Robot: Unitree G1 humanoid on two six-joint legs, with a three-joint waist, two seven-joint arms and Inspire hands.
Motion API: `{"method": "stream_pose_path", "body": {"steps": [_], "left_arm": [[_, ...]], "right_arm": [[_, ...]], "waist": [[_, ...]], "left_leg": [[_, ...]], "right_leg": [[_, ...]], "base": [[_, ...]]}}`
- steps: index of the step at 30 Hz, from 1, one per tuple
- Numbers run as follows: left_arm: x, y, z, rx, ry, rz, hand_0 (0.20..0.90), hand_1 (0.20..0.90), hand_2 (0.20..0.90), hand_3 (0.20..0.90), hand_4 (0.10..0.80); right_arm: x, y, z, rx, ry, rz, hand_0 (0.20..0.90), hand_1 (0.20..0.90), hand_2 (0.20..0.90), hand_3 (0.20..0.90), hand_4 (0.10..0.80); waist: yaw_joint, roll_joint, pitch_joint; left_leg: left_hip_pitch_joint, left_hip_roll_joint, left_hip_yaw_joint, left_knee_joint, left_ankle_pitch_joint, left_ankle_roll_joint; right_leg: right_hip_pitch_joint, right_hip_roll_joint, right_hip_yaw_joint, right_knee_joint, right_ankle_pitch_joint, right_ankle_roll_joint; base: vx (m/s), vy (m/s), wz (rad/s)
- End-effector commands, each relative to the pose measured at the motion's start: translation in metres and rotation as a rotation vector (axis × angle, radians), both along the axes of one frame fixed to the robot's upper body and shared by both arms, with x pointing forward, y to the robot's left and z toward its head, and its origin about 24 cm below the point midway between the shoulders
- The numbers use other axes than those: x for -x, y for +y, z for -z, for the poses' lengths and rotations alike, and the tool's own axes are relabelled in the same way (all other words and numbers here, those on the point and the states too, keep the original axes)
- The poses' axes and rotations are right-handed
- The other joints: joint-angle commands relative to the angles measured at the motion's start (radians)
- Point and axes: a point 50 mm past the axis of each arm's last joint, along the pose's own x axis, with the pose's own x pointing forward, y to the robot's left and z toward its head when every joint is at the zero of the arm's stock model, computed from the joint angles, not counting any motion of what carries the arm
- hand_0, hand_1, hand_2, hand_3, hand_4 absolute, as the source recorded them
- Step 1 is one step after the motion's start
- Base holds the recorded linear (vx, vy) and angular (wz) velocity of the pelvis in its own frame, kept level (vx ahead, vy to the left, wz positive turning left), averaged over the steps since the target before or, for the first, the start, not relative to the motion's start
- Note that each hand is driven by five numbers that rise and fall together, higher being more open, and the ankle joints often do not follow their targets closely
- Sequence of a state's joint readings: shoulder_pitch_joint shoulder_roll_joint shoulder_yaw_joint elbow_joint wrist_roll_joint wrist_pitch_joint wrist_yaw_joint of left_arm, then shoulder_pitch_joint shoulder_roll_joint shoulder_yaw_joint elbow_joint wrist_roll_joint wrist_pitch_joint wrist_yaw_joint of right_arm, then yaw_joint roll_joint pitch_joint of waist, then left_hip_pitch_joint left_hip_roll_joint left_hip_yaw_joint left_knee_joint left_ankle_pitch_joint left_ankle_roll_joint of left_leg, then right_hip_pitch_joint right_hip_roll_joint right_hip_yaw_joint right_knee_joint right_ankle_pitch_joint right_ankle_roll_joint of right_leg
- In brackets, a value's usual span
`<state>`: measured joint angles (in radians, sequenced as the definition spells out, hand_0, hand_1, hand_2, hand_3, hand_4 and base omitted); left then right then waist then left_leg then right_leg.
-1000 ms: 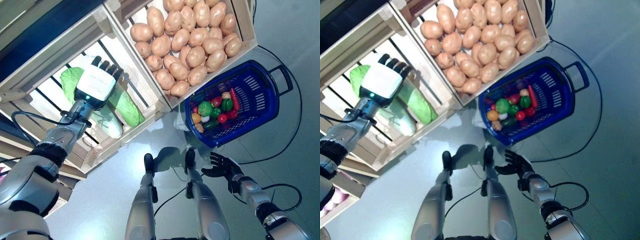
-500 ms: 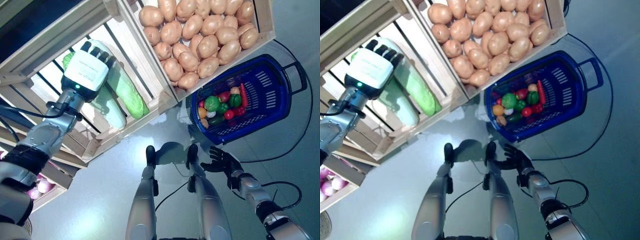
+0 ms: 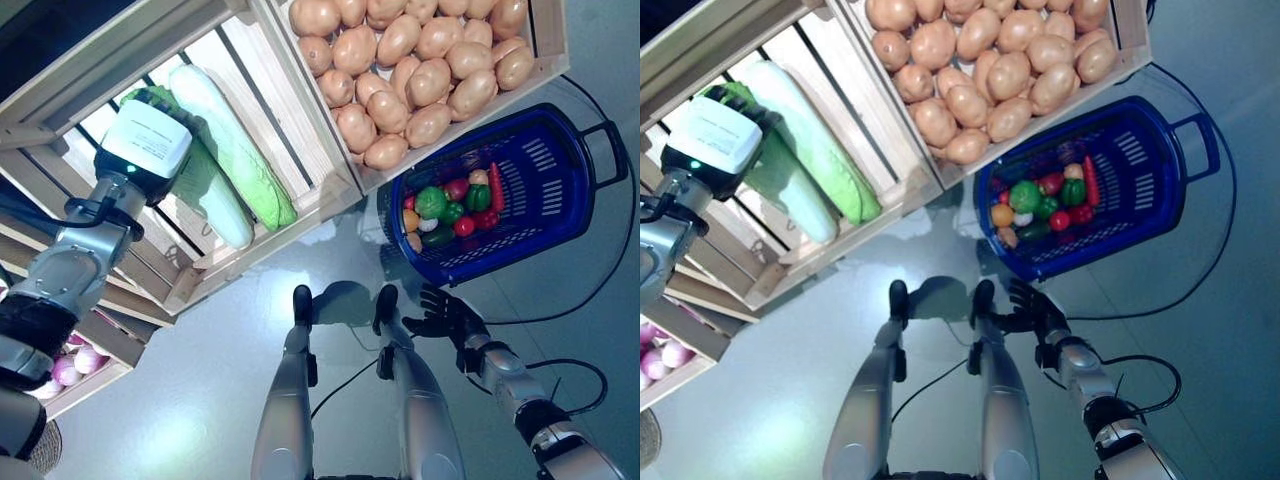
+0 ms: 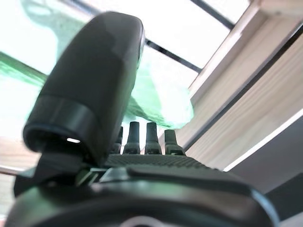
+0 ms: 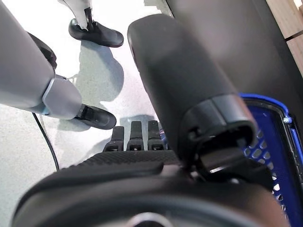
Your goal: Put vegetables into the basket
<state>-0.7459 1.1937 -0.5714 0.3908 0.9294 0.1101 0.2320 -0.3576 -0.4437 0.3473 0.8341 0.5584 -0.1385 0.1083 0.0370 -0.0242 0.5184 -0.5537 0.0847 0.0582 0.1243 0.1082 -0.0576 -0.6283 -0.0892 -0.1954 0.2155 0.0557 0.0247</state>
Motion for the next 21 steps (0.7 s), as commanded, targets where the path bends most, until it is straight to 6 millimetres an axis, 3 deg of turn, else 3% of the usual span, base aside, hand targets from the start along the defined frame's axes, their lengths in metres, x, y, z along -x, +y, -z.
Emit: {"method": "stream_pose_path", "body": {"steps": [1, 12, 21], "left_arm": [[0.022, 0.019, -0.057, -0.044, -0.182, -0.048, 0.9, 0.9, 0.9, 0.9, 0.8], [0.015, 0.027, -0.045, -0.106, -0.146, -0.014, 0.9, 0.9, 0.9, 0.9, 0.8], [0.011, 0.03, -0.037, -0.176, -0.244, 0.09, 0.9, 0.9, 0.9, 0.9, 0.8]], "right_arm": [[0.016, -0.024, -0.003, -0.001, -0.05, 0.066, 0.9, 0.9, 0.9, 0.9, 0.8], [0.01, -0.023, -0.008, 0.007, -0.069, 0.062, 0.9, 0.9, 0.9, 0.9, 0.8], [0.005, -0.017, -0.011, 0.01, -0.079, 0.036, 0.9, 0.9, 0.9, 0.9, 0.8]], "waist": [[0.003, 0.024, 0.002], [-0.008, 0.006, 0.002], [-0.023, -0.013, 0.002]], "left_leg": [[-0.114, -0.037, -0.041, 0.132, -0.029, -0.044], [-0.132, -0.022, -0.037, 0.142, -0.022, -0.046], [-0.148, -0.008, -0.026, 0.152, -0.018, -0.048]], "right_leg": [[0.069, -0.036, -0.031, 0.013, -0.05, 0.052], [0.052, -0.023, -0.024, 0.027, -0.052, 0.049], [0.037, -0.015, -0.018, 0.039, -0.056, 0.043]], "base": [[-0.006, -0.013, 0.06], [-0.001, 0.0, 0.02], [0.0, 0.0, 0.0]]}}
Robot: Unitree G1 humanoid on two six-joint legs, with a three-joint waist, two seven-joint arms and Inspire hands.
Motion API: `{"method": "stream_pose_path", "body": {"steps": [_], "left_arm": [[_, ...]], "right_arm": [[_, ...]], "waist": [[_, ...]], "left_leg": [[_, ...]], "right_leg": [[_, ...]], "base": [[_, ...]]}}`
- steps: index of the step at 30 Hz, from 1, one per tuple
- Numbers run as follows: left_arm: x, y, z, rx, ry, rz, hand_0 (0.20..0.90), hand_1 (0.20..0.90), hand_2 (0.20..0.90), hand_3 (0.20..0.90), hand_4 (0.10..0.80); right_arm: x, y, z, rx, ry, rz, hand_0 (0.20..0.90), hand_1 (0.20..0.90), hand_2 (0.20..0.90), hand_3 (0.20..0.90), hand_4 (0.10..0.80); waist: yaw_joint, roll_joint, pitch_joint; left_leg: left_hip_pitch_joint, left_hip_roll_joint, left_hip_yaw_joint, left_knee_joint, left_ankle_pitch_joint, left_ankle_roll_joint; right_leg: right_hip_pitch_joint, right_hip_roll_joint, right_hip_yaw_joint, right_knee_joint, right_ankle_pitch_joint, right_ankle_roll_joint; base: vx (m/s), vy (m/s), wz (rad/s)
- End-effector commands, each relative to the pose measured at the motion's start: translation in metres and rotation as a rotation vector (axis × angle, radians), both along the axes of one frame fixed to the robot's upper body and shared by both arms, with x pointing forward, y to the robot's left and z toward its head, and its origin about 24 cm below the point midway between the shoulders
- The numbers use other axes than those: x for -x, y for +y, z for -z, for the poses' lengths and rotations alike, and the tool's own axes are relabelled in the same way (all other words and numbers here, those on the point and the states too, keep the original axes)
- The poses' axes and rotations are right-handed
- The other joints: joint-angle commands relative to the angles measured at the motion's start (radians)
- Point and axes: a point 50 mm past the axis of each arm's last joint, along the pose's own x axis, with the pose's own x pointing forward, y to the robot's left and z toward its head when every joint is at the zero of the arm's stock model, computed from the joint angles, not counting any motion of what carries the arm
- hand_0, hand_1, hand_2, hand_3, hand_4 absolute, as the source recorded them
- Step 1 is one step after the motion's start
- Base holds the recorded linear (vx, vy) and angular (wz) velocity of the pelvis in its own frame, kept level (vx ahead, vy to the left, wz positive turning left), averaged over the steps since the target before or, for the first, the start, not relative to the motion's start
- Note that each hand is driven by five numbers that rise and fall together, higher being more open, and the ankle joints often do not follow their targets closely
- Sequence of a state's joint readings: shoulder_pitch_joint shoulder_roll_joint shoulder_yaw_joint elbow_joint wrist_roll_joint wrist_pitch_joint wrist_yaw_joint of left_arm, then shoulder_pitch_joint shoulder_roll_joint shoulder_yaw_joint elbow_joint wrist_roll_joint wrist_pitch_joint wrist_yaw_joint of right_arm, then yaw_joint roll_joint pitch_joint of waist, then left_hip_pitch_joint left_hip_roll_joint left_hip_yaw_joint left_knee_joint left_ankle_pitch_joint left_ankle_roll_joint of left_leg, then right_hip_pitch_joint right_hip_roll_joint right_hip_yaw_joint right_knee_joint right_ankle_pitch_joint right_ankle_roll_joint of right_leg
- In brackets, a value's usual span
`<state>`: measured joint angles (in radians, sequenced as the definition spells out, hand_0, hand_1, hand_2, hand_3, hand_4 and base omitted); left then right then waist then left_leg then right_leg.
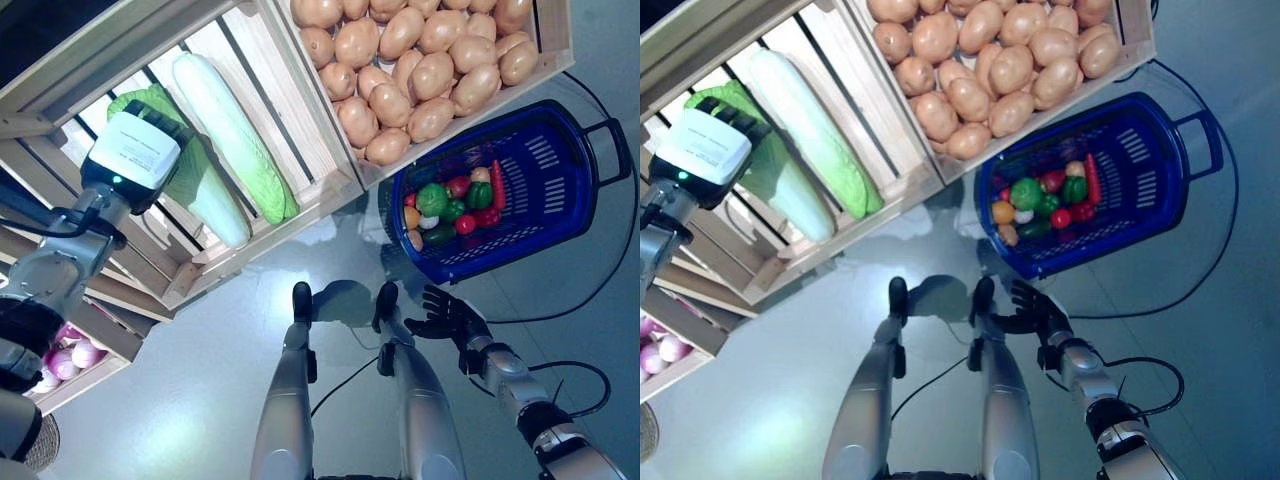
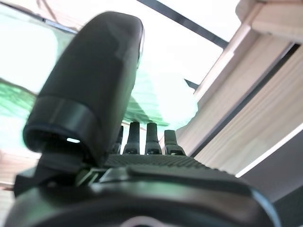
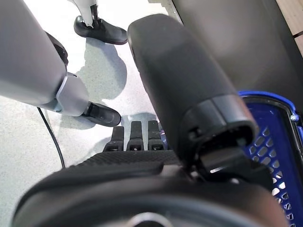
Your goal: Put vegetables into the basket
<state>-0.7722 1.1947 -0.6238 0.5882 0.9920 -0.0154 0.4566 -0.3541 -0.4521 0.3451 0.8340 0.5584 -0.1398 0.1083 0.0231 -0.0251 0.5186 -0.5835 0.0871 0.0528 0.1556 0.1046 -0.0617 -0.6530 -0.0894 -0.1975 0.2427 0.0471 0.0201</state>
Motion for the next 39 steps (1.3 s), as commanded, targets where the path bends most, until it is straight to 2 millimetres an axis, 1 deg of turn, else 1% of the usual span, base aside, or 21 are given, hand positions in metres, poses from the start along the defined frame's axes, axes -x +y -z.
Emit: {"method": "stream_pose_path", "body": {"steps": [1, 5, 12, 19, 24, 25, 26, 28, 33, 39], "left_arm": [[0.009, 0.008, -0.051, -0.072, -0.24, 0.047, 0.9, 0.9, 0.9, 0.9, 0.8], [0.005, 0.008, -0.045, -0.065, -0.283, 0.091, 0.9, 0.9, 0.9, 0.9, 0.8], [0.003, 0.011, -0.046, -0.038, -0.347, 0.091, 0.9, 0.9, 0.9, 0.9, 0.8], [0.001, 0.013, -0.042, -0.028, -0.368, 0.077, 0.9, 0.9, 0.9, 0.9, 0.8], [-0.001, 0.015, -0.038, -0.013, -0.37, 0.034, 0.9, 0.9, 0.9, 0.9, 0.8], [-0.002, 0.015, -0.038, -0.013, -0.374, 0.022, 0.759, 0.759, 0.759, 0.759, 0.706], [-0.002, 0.016, -0.039, -0.012, -0.379, 0.016, 0.547, 0.547, 0.547, 0.547, 0.565], [-0.003, 0.017, -0.038, -0.013, -0.377, 0.006, 0.3, 0.3, 0.3, 0.3, 0.4], [-0.003, 0.018, -0.039, -0.02, -0.382, -0.012, 0.3, 0.3, 0.3, 0.3, 0.4], [-0.002, 0.023, -0.039, -0.008, -0.392, -0.041, 0.3, 0.3, 0.3, 0.3, 0.4]], "right_arm": [[0.003, -0.013, -0.011, 0.004, -0.08, 0.029, 0.9, 0.9, 0.9, 0.9, 0.8], [-0.002, -0.008, -0.014, 0.008, -0.09, 0.011, 0.9, 0.9, 0.9, 0.9, 0.8], [-0.007, -0.005, -0.02, 0.011, -0.108, 0.008, 0.9, 0.9, 0.9, 0.9, 0.8], [-0.01, -0.005, -0.025, 0.01, -0.118, 0.02, 0.9, 0.9, 0.9, 0.9, 0.8], [-0.011, -0.006, -0.028, 0.009, -0.126, 0.026, 0.9, 0.9, 0.9, 0.9, 0.8], [-0.012, -0.006, -0.029, 0.009, -0.131, 0.029, 0.9, 0.9, 0.9, 0.9, 0.8], [-0.013, -0.006, -0.031, 0.011, -0.136, 0.029, 0.9, 0.9, 0.9, 0.9, 0.8], [-0.014, -0.007, -0.033, 0.007, -0.145, 0.037, 0.9, 0.9, 0.9, 0.9, 0.8], [-0.014, -0.009, -0.036, 0.001, -0.156, 0.045, 0.9, 0.9, 0.9, 0.9, 0.8], [-0.013, -0.01, -0.037, -0.007, -0.165, 0.057, 0.9, 0.9, 0.9, 0.9, 0.8]], "waist": [[-0.01, -0.014, 0.001], [-0.018, -0.022, 0.001], [-0.026, -0.035, 0.001], [-0.032, -0.045, 0.001], [-0.034, -0.05, 0.001], [-0.034, -0.051, 0.001], [-0.036, -0.051, 0.001], [-0.037, -0.053, 0.001], [-0.041, -0.06, 0.001], [-0.042, -0.063, 0.001]], "left_leg": [[-0.12, -0.009, -0.02, 0.122, -0.015, -0.044], [-0.131, -0.004, -0.017, 0.129, -0.013, -0.046], [-0.141, 0.005, -0.011, 0.136, -0.011, -0.048], [-0.157, 0.01, -0.012, 0.142, -0.011, -0.048], [-0.164, 0.011, -0.012, 0.152, -0.019, -0.05], [-0.169, 0.011, -0.012, 0.153, -0.019, -0.049], [-0.176, 0.012, -0.013, 0.15, -0.012, -0.049], [-0.179, 0.014, -0.012, 0.151, -0.013, -0.05], [-0.183, 0.016, -0.008, 0.157, -0.021, -0.05], [-0.175, 0.011, -0.008, 0.151, -0.022, -0.05]], "right_leg": [[0.058, -0.015, -0.014, 0.014, -0.048, 0.047], [0.045, -0.011, -0.004, 0.024, -0.051, 0.044], [0.032, -0.008, 0.002, 0.037, -0.055, 0.042], [0.008, -0.007, 0.011, 0.055, -0.059, 0.041], [0.001, -0.008, 0.014, 0.065, -0.067, 0.042], [-0.004, -0.009, 0.016, 0.066, -0.067, 0.043], [-0.011, -0.009, 0.015, 0.064, -0.062, 0.043], [-0.016, -0.013, 0.013, 0.065, -0.063, 0.043], [-0.022, -0.016, 0.012, 0.072, -0.068, 0.045], [-0.012, -0.017, 0.01, 0.06, -0.062, 0.049]], "base": [[0.0, 0.0, 0.0], [-0.016, 0.046, -0.03], [-0.007, 0.023, -0.05], [0.0, 0.0, 0.0], [0.0, 0.006, -0.01], [0.0, 0.0, 0.0], [-0.033, 0.028, 0.01], [-0.007, 0.007, 0.02], [-0.003, 0.001, 0.01], [0.0, 0.0, 0.0]]}}
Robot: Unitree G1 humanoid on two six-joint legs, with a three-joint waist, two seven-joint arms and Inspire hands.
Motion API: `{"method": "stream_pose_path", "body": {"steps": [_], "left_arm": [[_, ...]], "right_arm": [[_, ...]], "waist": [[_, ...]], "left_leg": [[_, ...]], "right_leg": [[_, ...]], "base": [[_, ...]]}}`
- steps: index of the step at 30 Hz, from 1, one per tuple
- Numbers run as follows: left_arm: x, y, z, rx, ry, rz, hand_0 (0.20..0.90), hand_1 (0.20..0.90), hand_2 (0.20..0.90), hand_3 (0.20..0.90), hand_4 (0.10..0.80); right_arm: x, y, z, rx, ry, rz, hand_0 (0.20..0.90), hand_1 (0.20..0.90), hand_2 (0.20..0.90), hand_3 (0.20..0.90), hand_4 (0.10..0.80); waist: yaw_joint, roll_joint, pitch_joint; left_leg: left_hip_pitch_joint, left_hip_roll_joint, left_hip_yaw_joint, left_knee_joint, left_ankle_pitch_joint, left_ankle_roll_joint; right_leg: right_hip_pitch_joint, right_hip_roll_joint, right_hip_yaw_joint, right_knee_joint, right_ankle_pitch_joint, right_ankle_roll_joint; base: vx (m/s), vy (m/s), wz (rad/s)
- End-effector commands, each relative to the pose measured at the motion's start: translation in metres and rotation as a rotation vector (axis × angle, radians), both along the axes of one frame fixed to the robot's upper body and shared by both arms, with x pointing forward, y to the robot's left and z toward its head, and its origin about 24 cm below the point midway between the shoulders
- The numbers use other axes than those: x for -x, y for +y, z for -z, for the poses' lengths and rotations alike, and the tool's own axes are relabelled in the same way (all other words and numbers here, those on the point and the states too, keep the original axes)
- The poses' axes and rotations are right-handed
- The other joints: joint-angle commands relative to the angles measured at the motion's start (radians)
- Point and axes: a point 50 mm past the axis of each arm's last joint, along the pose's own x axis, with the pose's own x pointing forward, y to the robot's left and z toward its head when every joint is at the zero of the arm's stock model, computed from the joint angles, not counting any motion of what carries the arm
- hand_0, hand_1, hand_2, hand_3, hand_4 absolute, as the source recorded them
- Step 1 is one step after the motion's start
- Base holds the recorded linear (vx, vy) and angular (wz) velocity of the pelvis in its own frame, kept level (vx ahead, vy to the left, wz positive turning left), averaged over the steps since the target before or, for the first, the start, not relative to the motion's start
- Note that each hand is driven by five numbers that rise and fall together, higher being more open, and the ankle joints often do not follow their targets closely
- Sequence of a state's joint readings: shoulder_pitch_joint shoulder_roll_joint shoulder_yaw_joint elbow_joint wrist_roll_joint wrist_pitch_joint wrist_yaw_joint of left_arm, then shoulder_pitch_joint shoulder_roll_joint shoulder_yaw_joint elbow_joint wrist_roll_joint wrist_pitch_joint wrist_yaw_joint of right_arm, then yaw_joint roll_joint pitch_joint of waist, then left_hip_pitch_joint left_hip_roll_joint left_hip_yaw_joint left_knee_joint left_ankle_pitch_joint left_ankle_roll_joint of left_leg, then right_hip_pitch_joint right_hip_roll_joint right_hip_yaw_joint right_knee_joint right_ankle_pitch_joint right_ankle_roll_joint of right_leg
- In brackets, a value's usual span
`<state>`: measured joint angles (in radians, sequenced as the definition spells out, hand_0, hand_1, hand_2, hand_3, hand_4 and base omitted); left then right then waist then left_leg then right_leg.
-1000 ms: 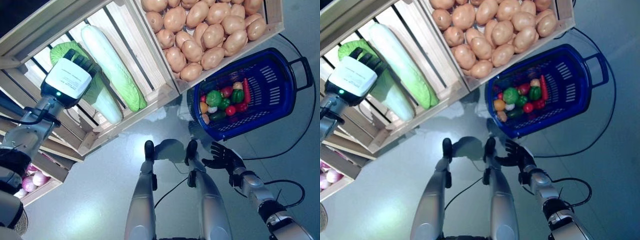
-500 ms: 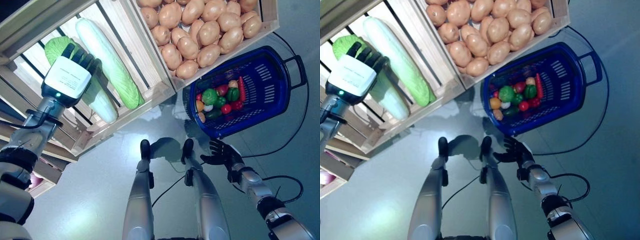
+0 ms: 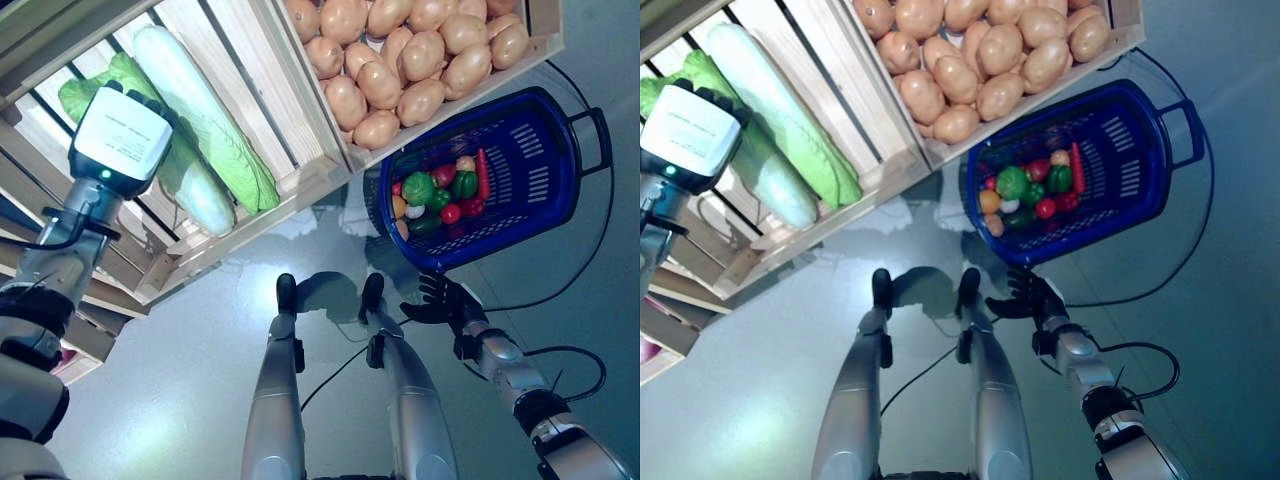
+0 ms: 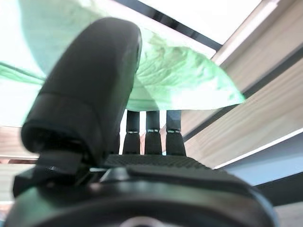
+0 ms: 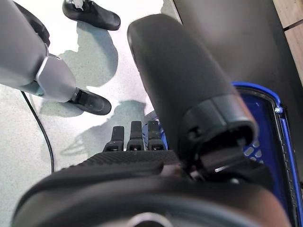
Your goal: Put vegetables into the basket
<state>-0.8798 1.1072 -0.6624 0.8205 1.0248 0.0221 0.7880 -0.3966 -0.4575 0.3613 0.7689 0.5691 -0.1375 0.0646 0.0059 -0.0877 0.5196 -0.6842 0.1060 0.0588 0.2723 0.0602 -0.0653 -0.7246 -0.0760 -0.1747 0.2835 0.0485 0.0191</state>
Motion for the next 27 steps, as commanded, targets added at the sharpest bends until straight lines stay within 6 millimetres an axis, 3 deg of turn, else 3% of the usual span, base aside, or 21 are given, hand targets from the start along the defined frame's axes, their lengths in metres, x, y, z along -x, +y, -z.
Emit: {"method": "stream_pose_path", "body": {"steps": [1, 13, 27], "left_arm": [[0.004, 0.017, -0.032, 0.052, -0.147, -0.112, 0.3, 0.3, 0.3, 0.3, 0.4], [0.019, 0.036, -0.025, 0.22, -0.303, -0.13, 0.3, 0.3, 0.3, 0.3, 0.4], [0.039, 0.018, -0.021, 0.368, -0.484, 0.148, 0.3, 0.3, 0.3, 0.3, 0.4]], "right_arm": [[0.004, -0.02, -0.015, -0.007, -0.078, 0.067, 0.9, 0.9, 0.9, 0.9, 0.8], [0.008, -0.024, -0.013, -0.016, -0.084, 0.093, 0.9, 0.9, 0.9, 0.9, 0.8], [0.026, -0.016, 0.004, -0.071, -0.069, 0.119, 0.9, 0.9, 0.9, 0.9, 0.8]], "waist": [[-0.025, 0.001, 0.0], [-0.012, 0.005, 0.0], [0.026, 0.005, 0.0]], "left_leg": [[-0.073, -0.009, -0.013, 0.032, 0.024, -0.047], [-0.065, -0.007, -0.017, 0.022, 0.029, -0.051], [0.034, -0.018, -0.025, -0.029, 0.028, -0.052]], "right_leg": [[0.061, -0.031, -0.015, 0.017, -0.062, 0.051], [0.078, -0.035, -0.028, 0.008, -0.068, 0.048], [0.2, -0.031, -0.068, -0.064, -0.065, 0.046]], "base": [[0.0, 0.0, 0.0], [0.003, -0.007, 0.0], [0.036, -0.044, 0.02]]}}
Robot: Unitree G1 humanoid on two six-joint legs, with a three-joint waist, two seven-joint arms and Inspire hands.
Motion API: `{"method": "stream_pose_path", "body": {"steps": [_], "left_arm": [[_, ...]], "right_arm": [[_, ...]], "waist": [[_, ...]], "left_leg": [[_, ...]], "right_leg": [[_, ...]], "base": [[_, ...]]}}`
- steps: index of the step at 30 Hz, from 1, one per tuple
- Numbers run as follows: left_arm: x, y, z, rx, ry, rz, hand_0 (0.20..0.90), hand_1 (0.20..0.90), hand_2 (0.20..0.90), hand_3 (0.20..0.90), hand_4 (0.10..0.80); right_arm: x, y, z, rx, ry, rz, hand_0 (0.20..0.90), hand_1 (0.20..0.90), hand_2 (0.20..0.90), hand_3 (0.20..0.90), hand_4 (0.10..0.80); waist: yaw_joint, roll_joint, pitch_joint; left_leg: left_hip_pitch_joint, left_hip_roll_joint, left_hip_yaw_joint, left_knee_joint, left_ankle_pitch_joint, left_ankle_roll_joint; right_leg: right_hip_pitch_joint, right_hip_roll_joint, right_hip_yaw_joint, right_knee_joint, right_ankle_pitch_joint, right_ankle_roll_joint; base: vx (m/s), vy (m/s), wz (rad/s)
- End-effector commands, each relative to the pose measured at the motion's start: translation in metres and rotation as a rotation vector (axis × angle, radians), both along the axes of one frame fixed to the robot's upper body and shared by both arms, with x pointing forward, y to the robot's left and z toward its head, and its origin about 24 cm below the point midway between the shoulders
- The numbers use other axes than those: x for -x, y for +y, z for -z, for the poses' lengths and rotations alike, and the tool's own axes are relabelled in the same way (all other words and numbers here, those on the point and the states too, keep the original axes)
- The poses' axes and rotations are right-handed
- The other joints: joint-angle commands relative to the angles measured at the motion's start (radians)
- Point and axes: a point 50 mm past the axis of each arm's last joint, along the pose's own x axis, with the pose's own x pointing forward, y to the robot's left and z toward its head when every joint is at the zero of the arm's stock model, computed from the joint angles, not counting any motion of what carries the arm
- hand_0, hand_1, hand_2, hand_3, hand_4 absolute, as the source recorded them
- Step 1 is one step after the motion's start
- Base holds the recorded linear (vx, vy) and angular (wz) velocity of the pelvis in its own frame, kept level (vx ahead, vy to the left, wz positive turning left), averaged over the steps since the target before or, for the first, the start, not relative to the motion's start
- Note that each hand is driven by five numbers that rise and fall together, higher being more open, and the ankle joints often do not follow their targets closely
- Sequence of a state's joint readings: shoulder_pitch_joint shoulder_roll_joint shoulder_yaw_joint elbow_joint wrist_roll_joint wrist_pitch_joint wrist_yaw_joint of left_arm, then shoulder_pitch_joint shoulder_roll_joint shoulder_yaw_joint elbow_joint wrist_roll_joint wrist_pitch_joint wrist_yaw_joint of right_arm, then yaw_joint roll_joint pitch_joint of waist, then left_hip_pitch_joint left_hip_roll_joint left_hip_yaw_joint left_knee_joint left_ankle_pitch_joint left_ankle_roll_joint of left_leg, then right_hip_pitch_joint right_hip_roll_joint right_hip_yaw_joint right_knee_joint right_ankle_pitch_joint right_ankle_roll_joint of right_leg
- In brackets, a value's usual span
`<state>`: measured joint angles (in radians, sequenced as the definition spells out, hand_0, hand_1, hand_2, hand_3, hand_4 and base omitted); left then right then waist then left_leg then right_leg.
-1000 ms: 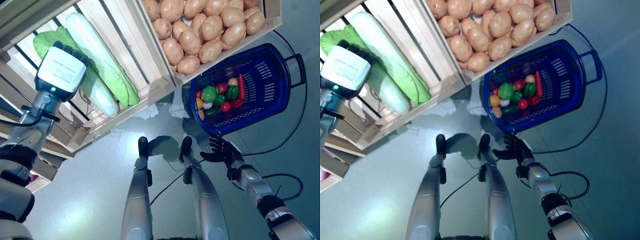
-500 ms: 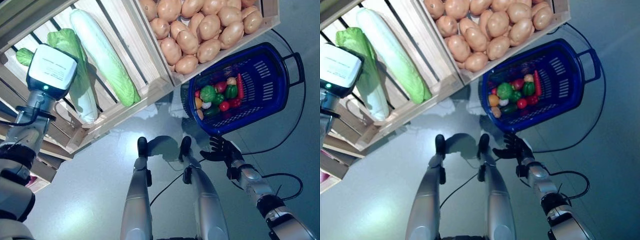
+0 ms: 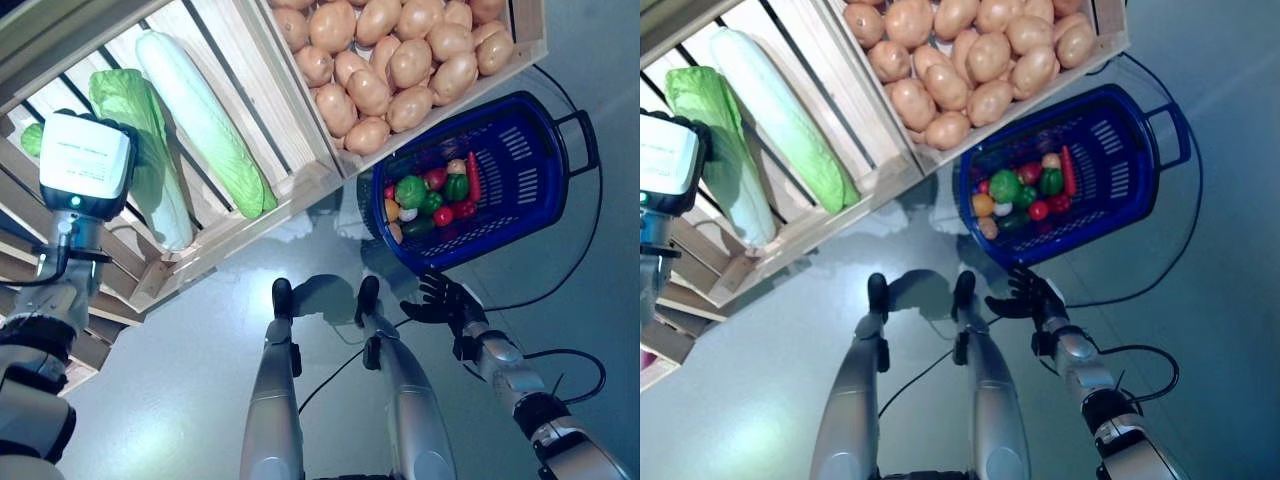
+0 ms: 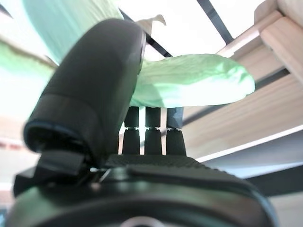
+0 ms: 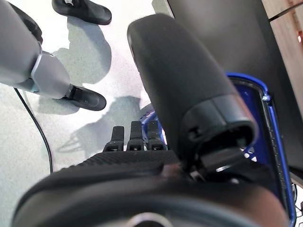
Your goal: Put vegetables into the basket
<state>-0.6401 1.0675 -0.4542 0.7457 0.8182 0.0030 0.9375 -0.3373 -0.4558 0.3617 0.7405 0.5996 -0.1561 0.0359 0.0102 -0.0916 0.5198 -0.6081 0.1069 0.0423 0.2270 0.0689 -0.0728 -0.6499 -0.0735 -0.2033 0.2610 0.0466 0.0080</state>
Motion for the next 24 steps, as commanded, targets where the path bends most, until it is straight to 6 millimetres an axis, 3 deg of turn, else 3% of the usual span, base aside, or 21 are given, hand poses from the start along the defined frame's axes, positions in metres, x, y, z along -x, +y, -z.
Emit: {"method": "stream_pose_path", "body": {"steps": [1, 8, 17, 23, 24], "left_arm": [[0.015, 0.003, -0.053, 0.098, -0.368, 0.06, 0.3, 0.3, 0.3, 0.3, 0.4], [0.025, -0.005, -0.042, 0.231, -0.401, 0.148, 0.3, 0.3, 0.3, 0.3, 0.4], [0.04, -0.014, 0.005, 0.728, -0.397, 0.273, 0.3, 0.3, 0.3, 0.3, 0.4], [0.046, -0.035, 0.047, 1.206, -0.247, 0.426, 0.3, 0.3, 0.3, 0.3, 0.4], [0.047, -0.041, 0.062, 1.378, -0.152, 0.472, 0.3, 0.3, 0.3, 0.3, 0.4]], "right_arm": [[0.014, -0.012, -0.005, -0.046, -0.079, 0.082, 0.9, 0.9, 0.9, 0.9, 0.8], [0.021, -0.007, 0.005, -0.081, -0.053, 0.106, 0.9, 0.9, 0.9, 0.9, 0.8], [0.032, -0.003, 0.014, -0.106, -0.055, 0.137, 0.9, 0.9, 0.9, 0.9, 0.8], [0.04, 0.003, 0.007, -0.142, -0.13, 0.147, 0.9, 0.9, 0.9, 0.9, 0.8], [0.043, 0.002, 0.004, -0.154, -0.164, 0.155, 0.9, 0.9, 0.9, 0.9, 0.8]], "waist": [[0.026, 0.008, 0.0], [0.055, 0.012, 0.0], [0.095, 0.028, 0.0], [0.109, 0.026, -0.034], [0.11, 0.027, -0.05]], "left_leg": [[-0.029, -0.02, -0.009, 0.008, 0.02, -0.045], [0.055, -0.028, -0.02, -0.038, 0.024, -0.045], [0.202, -0.037, -0.031, -0.095, 0.018, -0.043], [0.303, -0.042, -0.039, -0.128, 0.007, -0.039], [0.333, -0.042, -0.038, -0.143, 0.006, -0.04]], "right_leg": [[0.14, -0.033, -0.043, -0.051, -0.062, 0.057], [0.235, -0.036, -0.074, -0.102, -0.055, 0.06], [0.385, -0.036, -0.11, -0.151, -0.065, 0.061], [0.498, -0.033, -0.125, -0.188, -0.069, 0.065], [0.533, -0.033, -0.128, -0.205, -0.067, 0.068]], "base": [[0.062, -0.066, 0.04], [0.07, -0.07, 0.06], [0.079, -0.057, 0.04], [0.08, -0.048, 0.13], [0.094, -0.026, 0.05]]}}
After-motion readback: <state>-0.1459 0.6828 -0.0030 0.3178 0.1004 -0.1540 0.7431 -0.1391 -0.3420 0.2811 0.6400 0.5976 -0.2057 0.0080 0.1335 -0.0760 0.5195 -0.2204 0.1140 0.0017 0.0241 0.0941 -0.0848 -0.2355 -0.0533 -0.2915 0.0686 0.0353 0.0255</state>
